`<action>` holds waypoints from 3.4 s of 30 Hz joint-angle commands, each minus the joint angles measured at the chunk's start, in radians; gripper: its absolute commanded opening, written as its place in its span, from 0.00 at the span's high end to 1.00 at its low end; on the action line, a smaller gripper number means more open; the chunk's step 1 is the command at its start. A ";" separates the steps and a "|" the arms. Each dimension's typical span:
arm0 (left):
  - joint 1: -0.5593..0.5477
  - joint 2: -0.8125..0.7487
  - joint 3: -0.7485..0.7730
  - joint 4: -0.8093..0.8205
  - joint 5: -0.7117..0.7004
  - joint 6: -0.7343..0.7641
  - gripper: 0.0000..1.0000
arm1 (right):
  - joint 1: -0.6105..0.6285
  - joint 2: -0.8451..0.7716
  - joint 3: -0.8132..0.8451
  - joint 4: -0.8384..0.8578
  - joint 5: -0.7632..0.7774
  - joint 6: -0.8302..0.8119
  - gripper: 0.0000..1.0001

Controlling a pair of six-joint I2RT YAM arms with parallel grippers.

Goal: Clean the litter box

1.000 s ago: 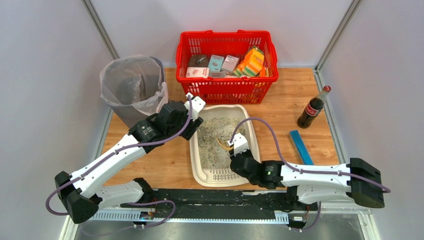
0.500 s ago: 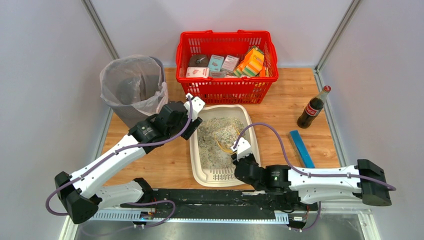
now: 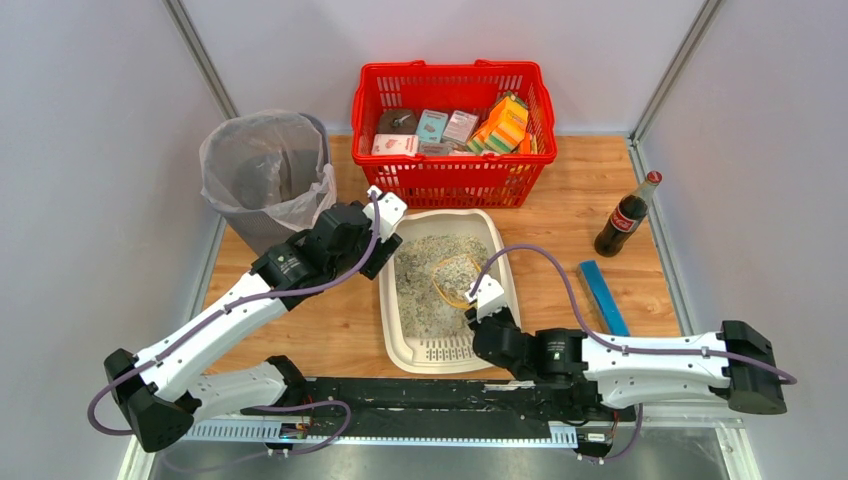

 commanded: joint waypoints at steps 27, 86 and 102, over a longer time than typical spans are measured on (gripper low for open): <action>0.002 0.003 0.012 0.024 0.071 -0.021 0.30 | 0.037 0.011 0.076 -0.037 0.110 0.149 1.00; 0.002 -0.037 -0.007 0.055 0.090 -0.023 0.30 | 0.045 0.003 0.091 -0.111 0.000 0.079 1.00; 0.102 -0.112 0.131 0.011 0.027 -0.014 0.25 | 0.035 -0.111 -0.007 0.169 -0.127 -0.025 1.00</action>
